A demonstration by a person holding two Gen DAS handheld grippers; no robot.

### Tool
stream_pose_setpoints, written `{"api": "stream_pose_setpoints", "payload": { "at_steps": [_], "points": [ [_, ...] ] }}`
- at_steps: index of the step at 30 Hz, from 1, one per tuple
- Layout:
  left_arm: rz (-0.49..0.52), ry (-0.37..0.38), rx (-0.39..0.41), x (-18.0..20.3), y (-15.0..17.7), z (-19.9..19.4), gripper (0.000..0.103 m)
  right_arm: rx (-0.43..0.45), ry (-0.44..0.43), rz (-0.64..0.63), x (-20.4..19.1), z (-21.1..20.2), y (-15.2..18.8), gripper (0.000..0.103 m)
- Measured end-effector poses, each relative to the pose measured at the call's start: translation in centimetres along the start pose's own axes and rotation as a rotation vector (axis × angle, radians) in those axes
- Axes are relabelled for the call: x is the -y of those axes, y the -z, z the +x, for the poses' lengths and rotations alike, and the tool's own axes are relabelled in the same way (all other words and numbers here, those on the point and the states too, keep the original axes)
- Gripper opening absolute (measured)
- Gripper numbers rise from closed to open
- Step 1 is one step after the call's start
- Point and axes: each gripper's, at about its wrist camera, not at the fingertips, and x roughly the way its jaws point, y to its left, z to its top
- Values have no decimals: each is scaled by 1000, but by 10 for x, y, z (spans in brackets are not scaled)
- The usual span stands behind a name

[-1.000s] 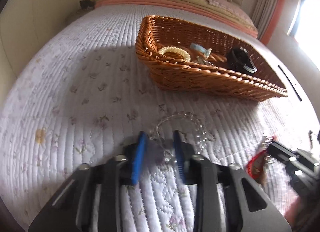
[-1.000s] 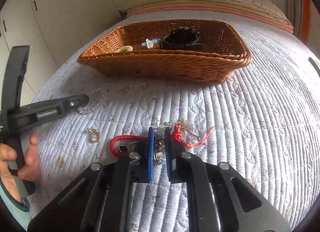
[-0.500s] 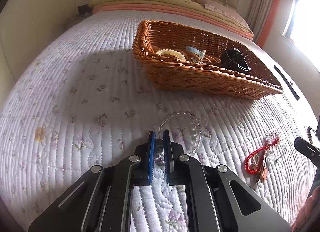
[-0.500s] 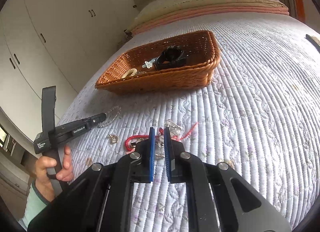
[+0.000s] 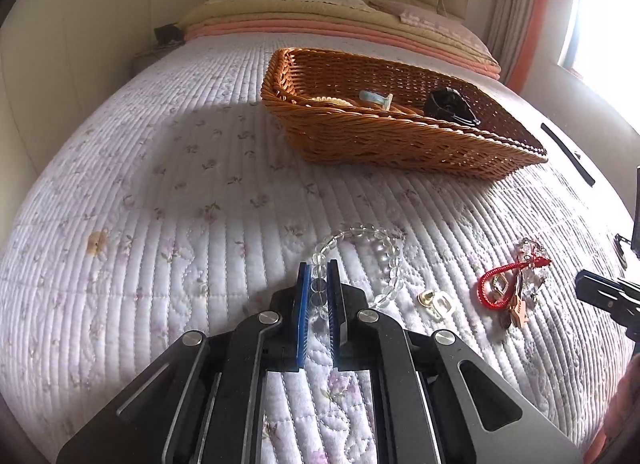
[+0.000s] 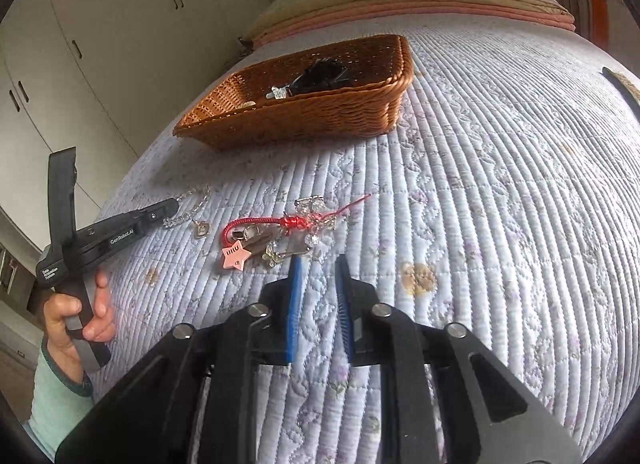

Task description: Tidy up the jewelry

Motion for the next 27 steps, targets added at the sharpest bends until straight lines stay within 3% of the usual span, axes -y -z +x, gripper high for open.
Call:
{"api": "stream_pose_setpoints", "payload": {
  "at_steps": [1, 5, 9, 10, 11, 12, 21, 27],
  "points": [
    [-1, 2, 1, -1, 0, 0, 6, -10, 8, -3, -1, 6, -3, 31],
    [-2, 8, 4, -2, 2, 0, 6, -44, -7, 4, -1, 26, -12, 31],
    [14, -7, 7, 1, 2, 0, 6, -61, 34, -34, -10, 41, -21, 31],
    [19, -11, 8, 2, 3, 0, 6, -68, 59, -58, -15, 45, -22, 28],
    [21, -12, 9, 2, 3, 0, 6, -68, 97, -88, -20, 47, -23, 12],
    [21, -11, 10, 2, 3, 0, 6, -71, 129, -127, -26, 47, -22, 8],
    [15, -4, 12, 0, 3, 1, 6, 84, 58, -145, -41, -31, -18, 8],
    [20, -5, 12, 0, 3, 1, 6, 101, -26, -93, -31, -54, -21, 8]
  ]
}}
